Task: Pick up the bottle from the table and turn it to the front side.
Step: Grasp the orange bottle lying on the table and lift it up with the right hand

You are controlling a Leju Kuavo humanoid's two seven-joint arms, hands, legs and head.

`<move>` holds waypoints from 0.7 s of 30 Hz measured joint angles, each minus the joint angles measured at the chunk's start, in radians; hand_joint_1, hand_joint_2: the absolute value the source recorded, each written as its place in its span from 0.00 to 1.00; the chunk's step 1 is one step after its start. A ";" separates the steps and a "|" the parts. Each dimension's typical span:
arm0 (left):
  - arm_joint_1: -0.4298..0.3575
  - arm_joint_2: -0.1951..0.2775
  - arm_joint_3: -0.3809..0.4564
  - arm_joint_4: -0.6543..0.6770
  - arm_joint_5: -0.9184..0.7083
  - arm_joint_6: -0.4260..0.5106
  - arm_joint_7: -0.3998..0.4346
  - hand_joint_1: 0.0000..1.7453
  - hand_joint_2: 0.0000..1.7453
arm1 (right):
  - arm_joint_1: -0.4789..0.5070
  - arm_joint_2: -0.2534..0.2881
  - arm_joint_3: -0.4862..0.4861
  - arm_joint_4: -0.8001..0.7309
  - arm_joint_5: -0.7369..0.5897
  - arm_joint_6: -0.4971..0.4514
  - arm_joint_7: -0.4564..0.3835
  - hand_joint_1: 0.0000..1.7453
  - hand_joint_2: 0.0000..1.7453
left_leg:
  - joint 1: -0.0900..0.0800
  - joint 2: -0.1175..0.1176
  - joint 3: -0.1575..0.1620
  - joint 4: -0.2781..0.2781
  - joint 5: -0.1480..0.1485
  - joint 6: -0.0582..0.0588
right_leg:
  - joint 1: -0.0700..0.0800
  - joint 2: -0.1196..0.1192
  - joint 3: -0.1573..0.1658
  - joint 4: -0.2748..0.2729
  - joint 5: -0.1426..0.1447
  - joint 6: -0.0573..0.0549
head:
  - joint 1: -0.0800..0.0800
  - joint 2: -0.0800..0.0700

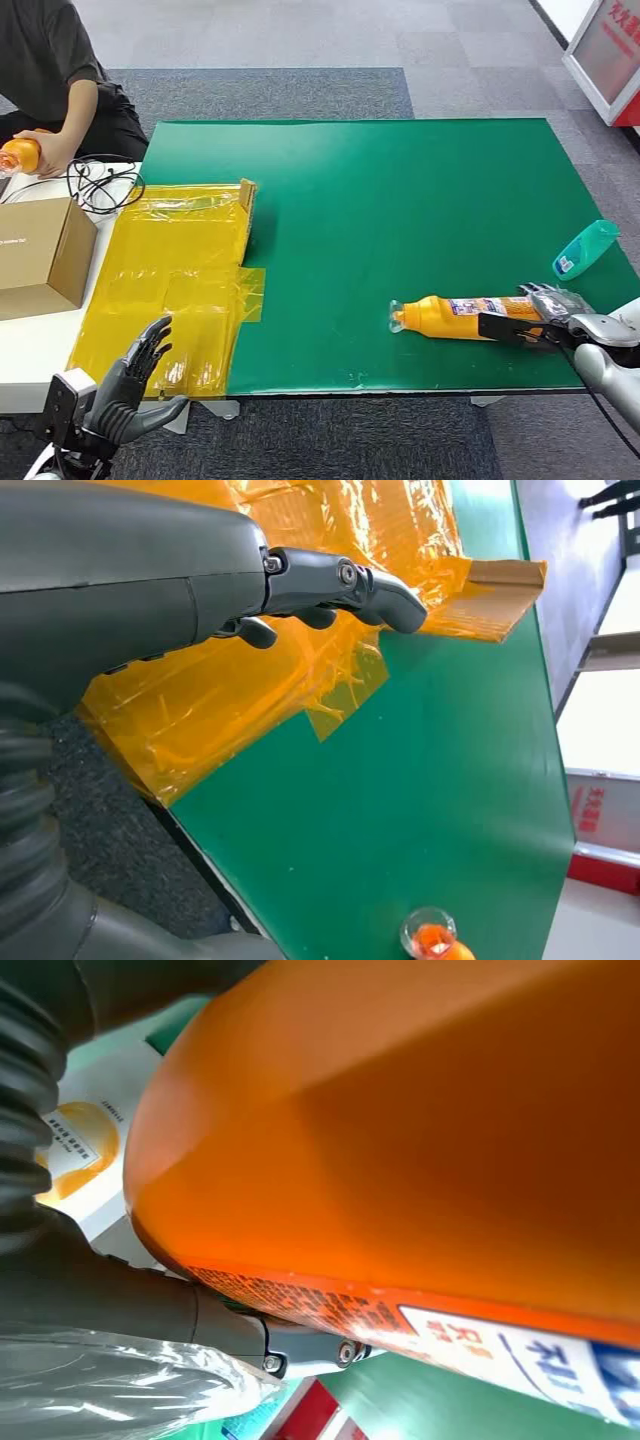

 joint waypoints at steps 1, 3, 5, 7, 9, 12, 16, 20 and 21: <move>0.000 0.000 0.000 0.000 0.001 0.000 0.000 0.00 1.00 | -0.001 0.002 0.001 0.002 0.001 -0.003 0.000 0.82 1.00 | 0.000 0.000 0.000 0.000 0.000 0.000 | 0.000 0.000 0.000 0.000 0.000 0.000 | 0.000 0.000; 0.000 0.001 -0.001 0.000 0.004 0.002 0.000 0.00 1.00 | -0.002 0.006 0.003 0.004 0.002 -0.010 0.000 0.91 1.00 | 0.000 0.000 0.000 0.000 0.000 0.000 | 0.000 0.000 0.000 0.000 0.000 0.000 | 0.000 0.000; 0.000 0.001 -0.002 0.000 0.006 0.003 0.001 0.00 1.00 | -0.003 0.011 0.005 0.007 0.003 -0.015 0.000 1.00 1.00 | 0.000 0.000 0.000 0.000 0.000 0.000 | 0.000 0.000 0.000 0.000 0.000 0.000 | 0.000 0.000; 0.000 0.002 -0.002 0.000 0.006 0.005 0.001 0.00 1.00 | -0.004 0.015 0.007 0.010 0.003 -0.018 0.000 1.00 1.00 | 0.000 0.000 0.000 0.000 0.000 0.000 | 0.000 0.000 0.000 0.000 0.000 0.000 | 0.000 0.000; 0.000 0.003 -0.003 0.000 0.007 0.006 0.001 0.00 1.00 | -0.005 0.018 0.007 0.012 0.003 -0.022 0.000 1.00 1.00 | 0.000 0.000 0.000 0.000 0.000 0.000 | 0.000 0.000 0.000 0.000 0.000 0.000 | 0.000 0.000; 0.000 0.004 -0.003 0.000 0.008 0.007 0.001 0.00 1.00 | -0.005 0.020 0.007 0.012 0.004 -0.029 0.001 1.00 1.00 | 0.000 0.000 0.000 0.000 0.000 0.000 | 0.000 0.000 0.000 0.000 0.000 0.000 | 0.000 0.000; 0.001 0.004 -0.003 0.000 0.009 0.009 0.006 0.00 1.00 | 0.001 0.026 0.004 0.009 0.010 -0.048 0.008 1.00 1.00 | 0.000 0.000 0.000 0.000 0.000 0.000 | 0.000 0.000 0.000 0.000 0.000 0.000 | 0.000 0.000; 0.006 0.002 -0.003 0.000 0.008 0.009 0.019 0.00 1.00 | 0.032 0.044 -0.019 -0.027 0.037 -0.084 0.032 1.00 1.00 | 0.000 0.000 0.000 0.000 0.000 0.000 | 0.000 0.000 0.000 0.000 0.000 0.000 | 0.000 0.000; 0.008 0.001 -0.003 0.000 0.007 0.009 0.022 0.00 1.00 | 0.042 0.049 -0.026 -0.040 0.043 -0.090 0.037 1.00 1.00 | 0.000 0.000 0.000 0.000 0.000 0.000 | 0.000 0.000 0.000 0.000 0.000 0.000 | 0.000 0.000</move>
